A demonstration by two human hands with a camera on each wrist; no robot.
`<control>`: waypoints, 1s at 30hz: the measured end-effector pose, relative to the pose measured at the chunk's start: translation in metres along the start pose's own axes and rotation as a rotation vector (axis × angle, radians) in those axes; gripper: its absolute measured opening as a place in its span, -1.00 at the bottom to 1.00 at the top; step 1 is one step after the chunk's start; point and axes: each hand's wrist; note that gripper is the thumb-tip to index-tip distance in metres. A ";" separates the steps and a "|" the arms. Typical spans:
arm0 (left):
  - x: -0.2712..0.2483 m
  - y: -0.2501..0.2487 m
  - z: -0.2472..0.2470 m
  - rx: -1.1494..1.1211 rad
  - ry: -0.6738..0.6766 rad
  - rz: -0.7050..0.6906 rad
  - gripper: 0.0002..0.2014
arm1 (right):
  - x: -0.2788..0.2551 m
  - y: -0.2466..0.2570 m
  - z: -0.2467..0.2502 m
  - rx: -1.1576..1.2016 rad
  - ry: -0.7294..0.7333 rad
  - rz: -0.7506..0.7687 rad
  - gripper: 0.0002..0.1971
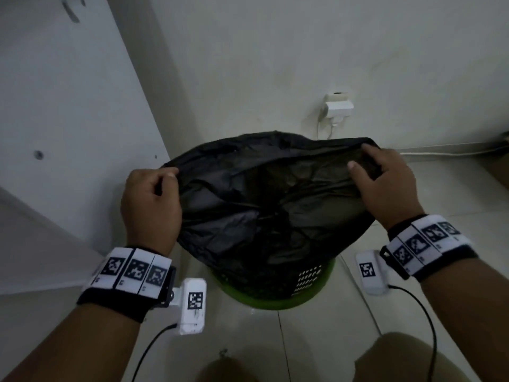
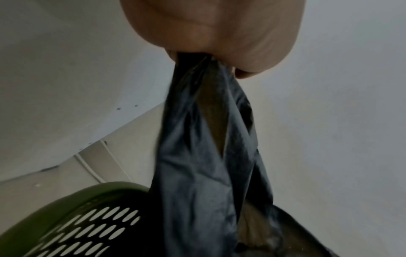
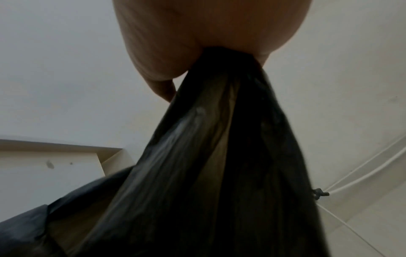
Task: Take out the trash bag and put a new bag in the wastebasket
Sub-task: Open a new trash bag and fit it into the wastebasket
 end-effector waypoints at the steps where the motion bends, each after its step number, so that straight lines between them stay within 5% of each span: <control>1: 0.001 0.005 -0.004 0.035 0.050 0.032 -0.72 | 0.003 -0.002 -0.003 -0.015 0.060 -0.034 -0.41; 8: 0.022 0.039 -0.045 0.215 0.409 0.298 -0.70 | 0.032 -0.023 -0.054 -0.229 0.542 -0.252 -0.04; 15: 0.022 0.065 -0.078 0.433 0.782 0.492 -0.14 | 0.021 -0.043 -0.091 -0.438 0.842 -0.383 -0.12; 17: 0.016 0.069 -0.083 0.387 0.841 0.489 -0.08 | 0.017 -0.050 -0.095 -0.433 0.863 -0.407 -0.14; 25: 0.044 0.075 -0.102 0.230 0.675 0.295 -0.11 | 0.054 -0.046 -0.097 -0.248 0.739 -0.292 0.14; 30: 0.061 0.074 -0.118 0.307 0.685 0.359 -0.07 | 0.070 -0.045 -0.104 -0.122 0.647 -0.250 -0.10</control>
Point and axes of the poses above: each hand's wrist, its own x-axis towards the middle knuckle, its own z-axis out of the back of the hand, y = z × x, and after that the axes turned 2 degrees about z, right-handed
